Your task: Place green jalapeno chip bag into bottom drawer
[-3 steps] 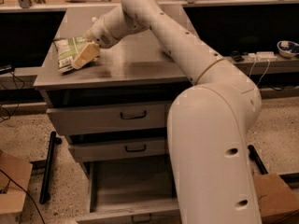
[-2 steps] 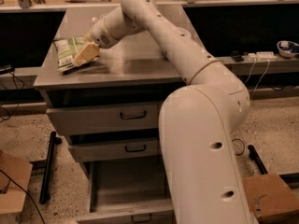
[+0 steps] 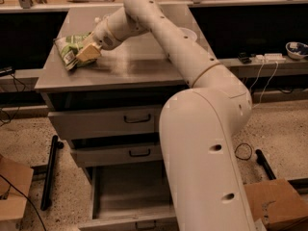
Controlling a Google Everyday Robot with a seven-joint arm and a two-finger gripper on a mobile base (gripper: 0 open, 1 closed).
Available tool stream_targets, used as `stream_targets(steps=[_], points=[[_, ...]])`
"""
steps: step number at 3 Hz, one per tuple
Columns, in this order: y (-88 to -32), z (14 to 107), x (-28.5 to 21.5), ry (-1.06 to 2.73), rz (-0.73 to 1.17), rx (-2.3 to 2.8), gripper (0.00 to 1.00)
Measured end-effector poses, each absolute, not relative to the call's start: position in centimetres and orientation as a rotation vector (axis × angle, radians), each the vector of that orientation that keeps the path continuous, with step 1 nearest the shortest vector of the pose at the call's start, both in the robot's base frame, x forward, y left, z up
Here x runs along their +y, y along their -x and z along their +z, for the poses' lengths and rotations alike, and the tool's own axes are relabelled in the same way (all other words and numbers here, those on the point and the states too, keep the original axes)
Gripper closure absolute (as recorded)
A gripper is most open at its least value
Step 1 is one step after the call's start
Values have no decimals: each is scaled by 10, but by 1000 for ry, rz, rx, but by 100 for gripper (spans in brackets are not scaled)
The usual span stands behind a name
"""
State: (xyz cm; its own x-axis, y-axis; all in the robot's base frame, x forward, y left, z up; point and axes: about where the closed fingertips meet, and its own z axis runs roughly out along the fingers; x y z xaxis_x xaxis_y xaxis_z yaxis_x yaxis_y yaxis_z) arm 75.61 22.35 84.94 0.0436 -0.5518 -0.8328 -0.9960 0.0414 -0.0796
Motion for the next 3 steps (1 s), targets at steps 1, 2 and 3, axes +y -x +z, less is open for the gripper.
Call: stream_targets(steps=[1, 2, 3], points=[[-748, 865, 223, 1619, 741, 1561, 84], [-725, 894, 216, 1634, 688, 1483, 100], [-687, 928, 201, 1633, 628, 1392, 100]])
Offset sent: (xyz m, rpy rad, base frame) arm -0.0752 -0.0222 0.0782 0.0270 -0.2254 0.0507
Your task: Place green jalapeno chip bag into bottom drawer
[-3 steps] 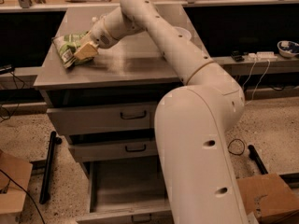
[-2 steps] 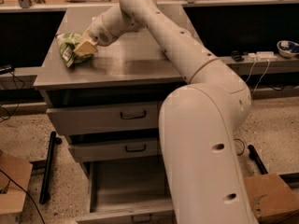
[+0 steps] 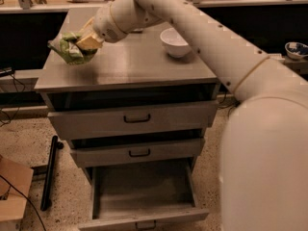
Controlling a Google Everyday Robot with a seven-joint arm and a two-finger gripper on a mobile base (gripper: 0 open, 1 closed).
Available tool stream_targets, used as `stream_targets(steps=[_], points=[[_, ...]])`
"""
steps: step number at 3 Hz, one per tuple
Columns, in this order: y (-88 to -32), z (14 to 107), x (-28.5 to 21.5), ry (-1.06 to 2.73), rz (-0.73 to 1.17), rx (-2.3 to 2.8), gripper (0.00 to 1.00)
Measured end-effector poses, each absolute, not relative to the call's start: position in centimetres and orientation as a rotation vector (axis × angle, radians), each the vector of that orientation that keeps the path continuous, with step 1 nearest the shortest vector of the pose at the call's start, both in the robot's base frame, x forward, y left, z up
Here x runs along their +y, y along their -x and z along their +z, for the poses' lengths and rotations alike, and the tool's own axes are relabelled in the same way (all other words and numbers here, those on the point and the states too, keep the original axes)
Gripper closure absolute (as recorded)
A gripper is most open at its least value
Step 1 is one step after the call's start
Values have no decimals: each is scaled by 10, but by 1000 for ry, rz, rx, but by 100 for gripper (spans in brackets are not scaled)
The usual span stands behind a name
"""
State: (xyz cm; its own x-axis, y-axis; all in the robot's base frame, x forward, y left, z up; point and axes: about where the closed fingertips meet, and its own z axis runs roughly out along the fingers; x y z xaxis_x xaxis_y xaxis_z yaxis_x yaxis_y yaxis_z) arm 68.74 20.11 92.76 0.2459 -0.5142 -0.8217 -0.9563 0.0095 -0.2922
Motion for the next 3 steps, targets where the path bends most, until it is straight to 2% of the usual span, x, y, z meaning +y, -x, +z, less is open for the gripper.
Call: stream_targets(steps=[2, 3], points=[[-573, 955, 154, 1611, 571, 1269, 100], [-498, 896, 106, 1654, 591, 1354, 100]])
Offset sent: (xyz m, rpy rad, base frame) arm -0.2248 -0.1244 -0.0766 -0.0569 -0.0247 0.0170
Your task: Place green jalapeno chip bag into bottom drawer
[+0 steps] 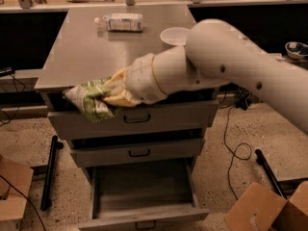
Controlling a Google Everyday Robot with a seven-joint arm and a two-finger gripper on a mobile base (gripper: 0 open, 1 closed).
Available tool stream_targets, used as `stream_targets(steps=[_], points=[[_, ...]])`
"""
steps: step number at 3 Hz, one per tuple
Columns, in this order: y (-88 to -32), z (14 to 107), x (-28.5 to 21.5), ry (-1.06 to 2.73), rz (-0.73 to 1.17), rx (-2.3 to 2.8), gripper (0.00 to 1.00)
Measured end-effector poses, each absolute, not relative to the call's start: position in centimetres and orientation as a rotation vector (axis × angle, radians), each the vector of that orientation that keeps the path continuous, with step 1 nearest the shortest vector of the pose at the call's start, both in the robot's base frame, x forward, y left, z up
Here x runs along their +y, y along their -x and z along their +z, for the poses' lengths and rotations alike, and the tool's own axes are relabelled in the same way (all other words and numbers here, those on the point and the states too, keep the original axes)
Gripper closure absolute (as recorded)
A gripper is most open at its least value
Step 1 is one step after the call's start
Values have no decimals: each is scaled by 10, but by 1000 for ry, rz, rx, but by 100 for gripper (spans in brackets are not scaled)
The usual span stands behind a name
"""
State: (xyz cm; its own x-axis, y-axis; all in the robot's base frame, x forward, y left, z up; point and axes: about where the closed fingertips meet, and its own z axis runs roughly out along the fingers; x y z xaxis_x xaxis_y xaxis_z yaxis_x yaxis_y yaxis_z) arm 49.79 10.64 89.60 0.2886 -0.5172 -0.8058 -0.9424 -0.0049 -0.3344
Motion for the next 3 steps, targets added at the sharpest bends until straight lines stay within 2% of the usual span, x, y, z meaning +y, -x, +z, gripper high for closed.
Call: stream_targets(steps=[1, 2, 3], points=[[-450, 831, 60, 1652, 623, 1478, 100], [-425, 758, 22, 1590, 712, 1603, 100], [-434, 694, -1, 1518, 816, 1700, 100]])
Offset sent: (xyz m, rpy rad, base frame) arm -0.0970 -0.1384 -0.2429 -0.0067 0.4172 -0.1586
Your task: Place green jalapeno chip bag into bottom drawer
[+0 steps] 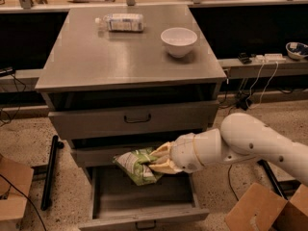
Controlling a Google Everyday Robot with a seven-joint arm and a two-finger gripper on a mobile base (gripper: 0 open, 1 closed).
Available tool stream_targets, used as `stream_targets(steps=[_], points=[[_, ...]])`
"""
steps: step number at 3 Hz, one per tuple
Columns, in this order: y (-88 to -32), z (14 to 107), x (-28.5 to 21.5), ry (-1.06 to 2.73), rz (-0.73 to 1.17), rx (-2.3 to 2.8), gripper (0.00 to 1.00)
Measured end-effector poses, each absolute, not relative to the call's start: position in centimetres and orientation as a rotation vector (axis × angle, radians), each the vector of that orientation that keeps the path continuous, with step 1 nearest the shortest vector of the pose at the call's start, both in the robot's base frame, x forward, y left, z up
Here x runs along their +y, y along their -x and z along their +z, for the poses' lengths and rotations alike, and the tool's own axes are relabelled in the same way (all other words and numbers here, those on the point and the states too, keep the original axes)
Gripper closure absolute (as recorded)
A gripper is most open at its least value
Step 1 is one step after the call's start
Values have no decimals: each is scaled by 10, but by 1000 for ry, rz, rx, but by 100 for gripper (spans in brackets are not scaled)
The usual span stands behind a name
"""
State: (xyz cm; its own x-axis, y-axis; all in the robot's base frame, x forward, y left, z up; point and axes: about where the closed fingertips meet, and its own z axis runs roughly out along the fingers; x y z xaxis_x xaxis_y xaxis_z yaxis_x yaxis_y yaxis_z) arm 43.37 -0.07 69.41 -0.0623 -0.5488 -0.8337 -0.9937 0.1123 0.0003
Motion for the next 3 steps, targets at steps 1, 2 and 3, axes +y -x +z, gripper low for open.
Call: stream_targets(steps=[1, 2, 3], points=[[-433, 683, -1, 1506, 847, 1708, 100], [-440, 675, -1, 1509, 854, 1735, 100], [-465, 634, -9, 1465, 858, 1830, 100]])
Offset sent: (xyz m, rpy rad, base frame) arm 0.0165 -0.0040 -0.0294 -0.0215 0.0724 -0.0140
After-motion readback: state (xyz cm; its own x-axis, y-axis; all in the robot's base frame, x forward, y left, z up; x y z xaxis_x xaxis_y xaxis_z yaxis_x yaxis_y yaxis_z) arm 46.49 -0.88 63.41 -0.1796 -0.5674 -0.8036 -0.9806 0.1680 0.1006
